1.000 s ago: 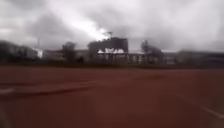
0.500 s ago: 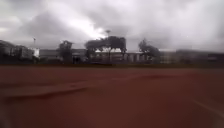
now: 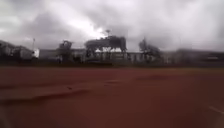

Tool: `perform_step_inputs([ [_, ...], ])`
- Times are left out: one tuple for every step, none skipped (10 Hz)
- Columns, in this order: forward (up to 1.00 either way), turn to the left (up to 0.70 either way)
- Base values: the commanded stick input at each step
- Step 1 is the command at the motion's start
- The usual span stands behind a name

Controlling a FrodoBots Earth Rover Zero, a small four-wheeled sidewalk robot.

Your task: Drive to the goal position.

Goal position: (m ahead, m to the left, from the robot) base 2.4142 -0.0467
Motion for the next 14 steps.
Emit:
perform_step_inputs([
  [0.7,-0.35],
  [0.7,-0.35],
  [0.7,-0.35],
  [0.7,-0.35],
  [0.7,-0.35],
  [0.7,-0.35],
  [0.7,-0.35],
  [0.7,-0.35],
  [0.7,-0.22],
  [0.7,-0.08],
  [0.7,0.0],
  [0.7,0.0],
  [0.7,0.0],
  [0.7,0.0],
])
